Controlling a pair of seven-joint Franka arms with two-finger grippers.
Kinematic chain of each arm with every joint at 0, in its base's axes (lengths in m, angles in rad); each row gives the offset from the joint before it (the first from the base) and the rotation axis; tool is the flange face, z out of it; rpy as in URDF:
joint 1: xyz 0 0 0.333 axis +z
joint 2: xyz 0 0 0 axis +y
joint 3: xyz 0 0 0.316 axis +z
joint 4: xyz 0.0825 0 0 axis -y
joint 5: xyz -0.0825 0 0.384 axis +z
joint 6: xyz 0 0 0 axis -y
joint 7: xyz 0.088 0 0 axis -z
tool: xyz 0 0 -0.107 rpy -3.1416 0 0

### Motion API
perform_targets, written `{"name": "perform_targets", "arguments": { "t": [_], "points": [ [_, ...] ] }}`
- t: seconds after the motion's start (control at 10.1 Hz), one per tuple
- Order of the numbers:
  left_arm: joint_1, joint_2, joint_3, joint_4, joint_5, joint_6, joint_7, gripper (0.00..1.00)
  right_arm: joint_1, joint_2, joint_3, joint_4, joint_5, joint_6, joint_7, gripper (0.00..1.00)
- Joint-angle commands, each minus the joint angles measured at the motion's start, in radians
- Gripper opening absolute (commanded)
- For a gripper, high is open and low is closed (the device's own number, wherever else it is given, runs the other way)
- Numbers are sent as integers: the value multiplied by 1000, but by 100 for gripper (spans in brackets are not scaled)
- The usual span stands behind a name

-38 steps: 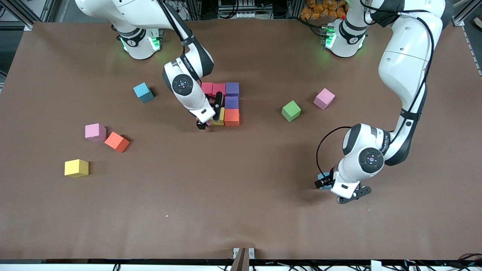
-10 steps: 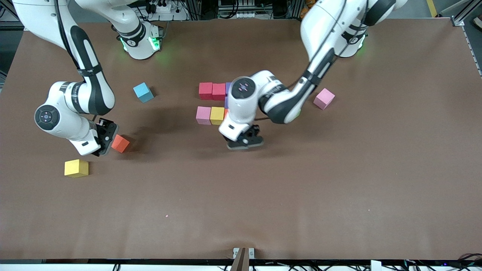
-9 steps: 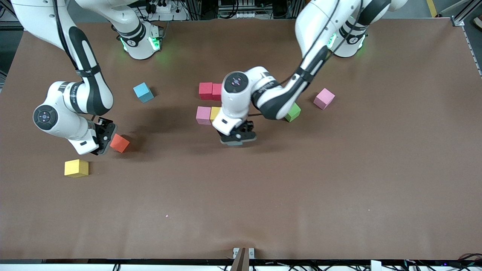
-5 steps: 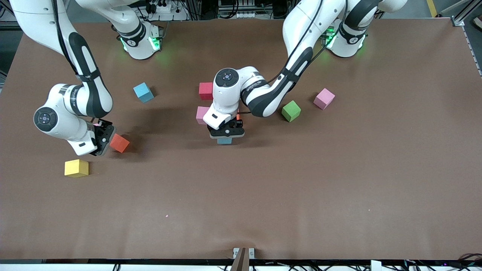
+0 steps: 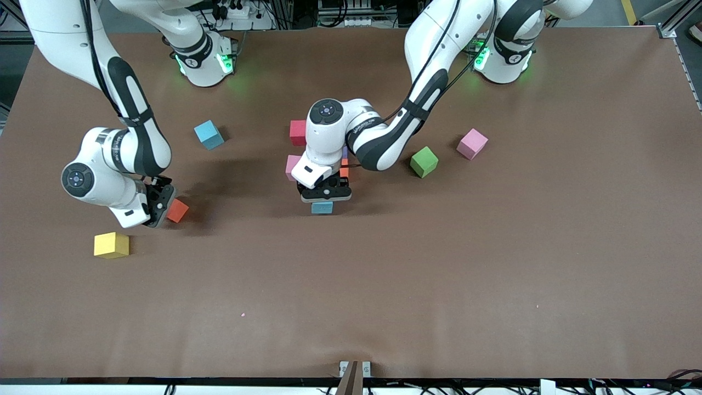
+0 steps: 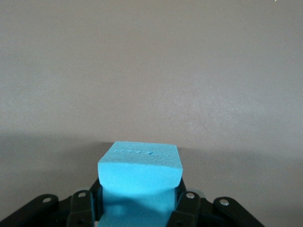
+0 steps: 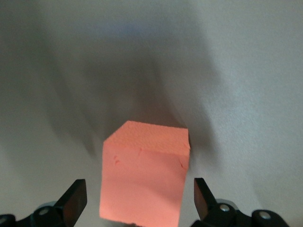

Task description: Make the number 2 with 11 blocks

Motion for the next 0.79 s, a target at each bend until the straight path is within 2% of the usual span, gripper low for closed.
{"name": "perform_targets", "arguments": {
  "t": [0.0,0.1,0.2,0.5,0.69],
  "points": [
    [-15,16,14,40,-6,8,-30,12,-2,23,12,-1,31,23,-3,100],
    [-15,11,14,39,-6,8,-52,12,-4,29,20,1,32,31,-3,100],
    [-2,-11,14,31,-14,-4,-69,12,-2,29,23,1,32,36,-3,88],
    [150,-80,7,13,-72,-108,-67,12,-5,27,25,1,32,41,-3,67],
    [301,-143,-22,11,-134,-230,-63,12,-5,11,25,1,31,24,-2,52]
  ]
}}
